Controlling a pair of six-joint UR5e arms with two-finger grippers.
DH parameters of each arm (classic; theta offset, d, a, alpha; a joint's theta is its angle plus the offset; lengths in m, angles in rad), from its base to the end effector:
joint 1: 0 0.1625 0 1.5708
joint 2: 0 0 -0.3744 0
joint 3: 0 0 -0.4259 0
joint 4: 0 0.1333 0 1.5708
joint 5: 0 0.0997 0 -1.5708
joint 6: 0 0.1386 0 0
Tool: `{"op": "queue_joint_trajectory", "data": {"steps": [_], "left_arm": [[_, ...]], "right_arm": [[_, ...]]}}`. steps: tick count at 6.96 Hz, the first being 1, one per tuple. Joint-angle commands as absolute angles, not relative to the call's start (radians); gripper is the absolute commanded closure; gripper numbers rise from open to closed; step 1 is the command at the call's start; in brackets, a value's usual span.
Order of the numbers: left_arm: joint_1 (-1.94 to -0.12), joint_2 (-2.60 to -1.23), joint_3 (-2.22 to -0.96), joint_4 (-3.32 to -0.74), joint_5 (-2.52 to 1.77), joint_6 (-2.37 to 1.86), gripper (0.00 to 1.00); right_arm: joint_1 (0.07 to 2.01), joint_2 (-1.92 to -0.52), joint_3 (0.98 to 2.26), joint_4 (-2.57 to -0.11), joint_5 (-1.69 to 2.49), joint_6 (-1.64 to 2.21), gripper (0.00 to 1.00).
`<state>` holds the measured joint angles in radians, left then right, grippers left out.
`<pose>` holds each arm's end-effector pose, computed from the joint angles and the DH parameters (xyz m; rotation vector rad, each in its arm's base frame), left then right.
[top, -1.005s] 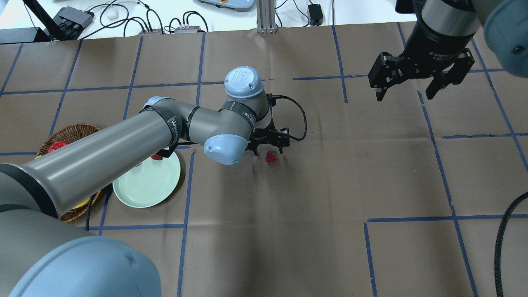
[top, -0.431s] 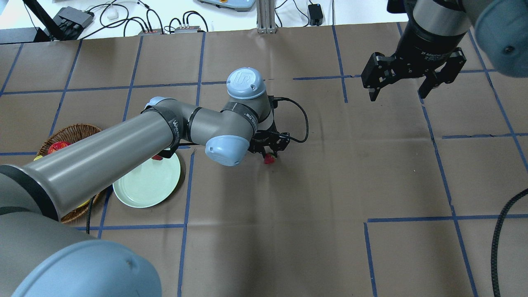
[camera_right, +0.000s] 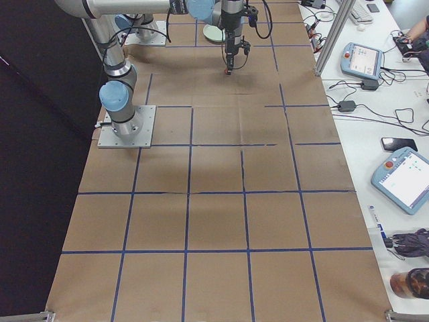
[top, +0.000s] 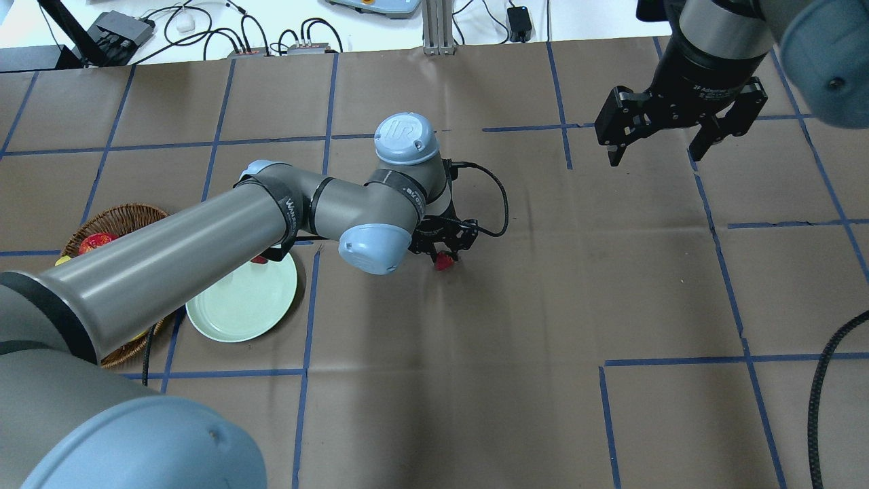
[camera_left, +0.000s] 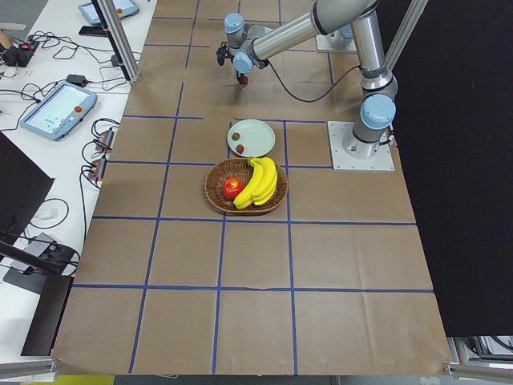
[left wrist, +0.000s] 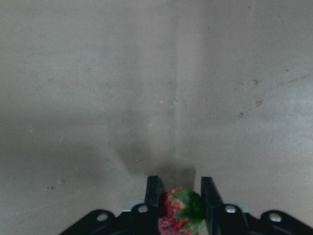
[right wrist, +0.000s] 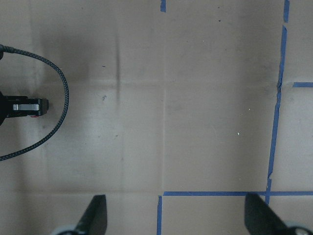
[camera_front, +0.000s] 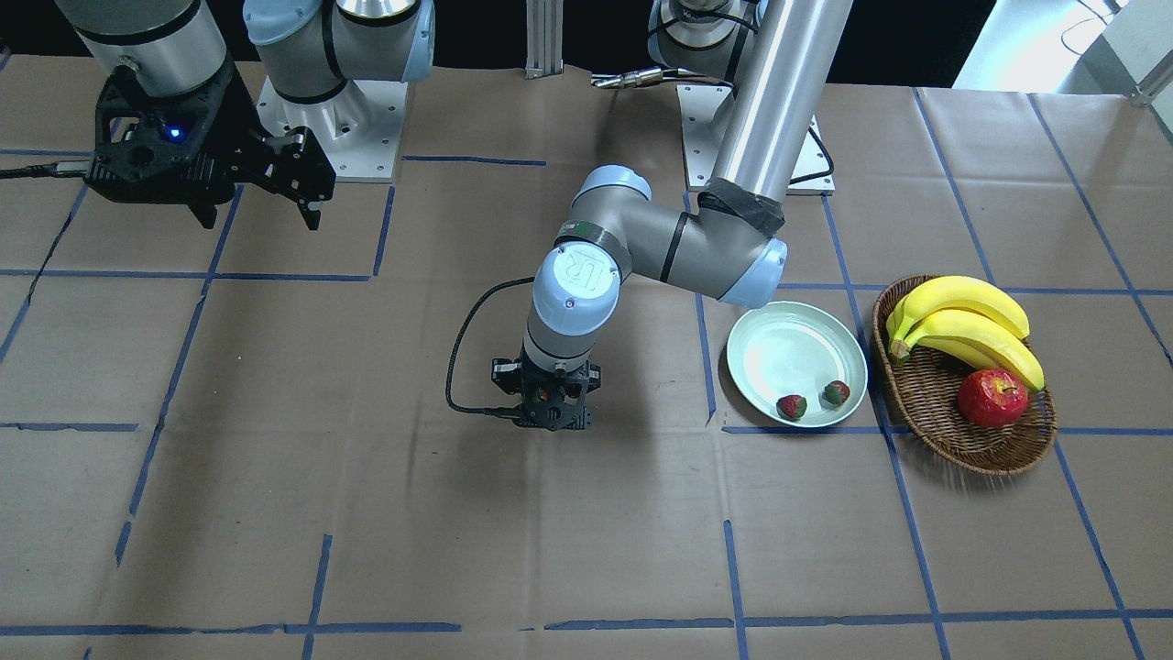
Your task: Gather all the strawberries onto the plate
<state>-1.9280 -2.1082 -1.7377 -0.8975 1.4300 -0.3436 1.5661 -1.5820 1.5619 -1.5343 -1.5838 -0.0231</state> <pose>-0.3570 -0.5196 0.0681 -0.0172 -3.0177 -0.1170 0.1291 -0.5196 0.4052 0.0290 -3.1286 -0.0259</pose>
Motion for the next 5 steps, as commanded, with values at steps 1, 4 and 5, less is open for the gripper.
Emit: {"op": "queue_joint_trajectory", "data": {"steps": [1, 4, 5], "left_arm": [[-1.928, -2.106, -1.738, -0.900, 1.430, -0.342, 1.00], [-1.858, -2.001, -1.736, -0.993, 1.501, -0.171, 1.00], [-1.777, -1.933, -1.741, -1.105, 1.590, -0.023, 1.00]], "right_arm": [[1.565, -1.580, 1.565, -1.536, -1.588, -0.046, 0.00], [1.563, -1.578, 1.565, -1.537, -1.585, -0.052, 0.00], [1.563, -1.578, 1.566, -1.537, -1.585, -0.052, 0.00]]}}
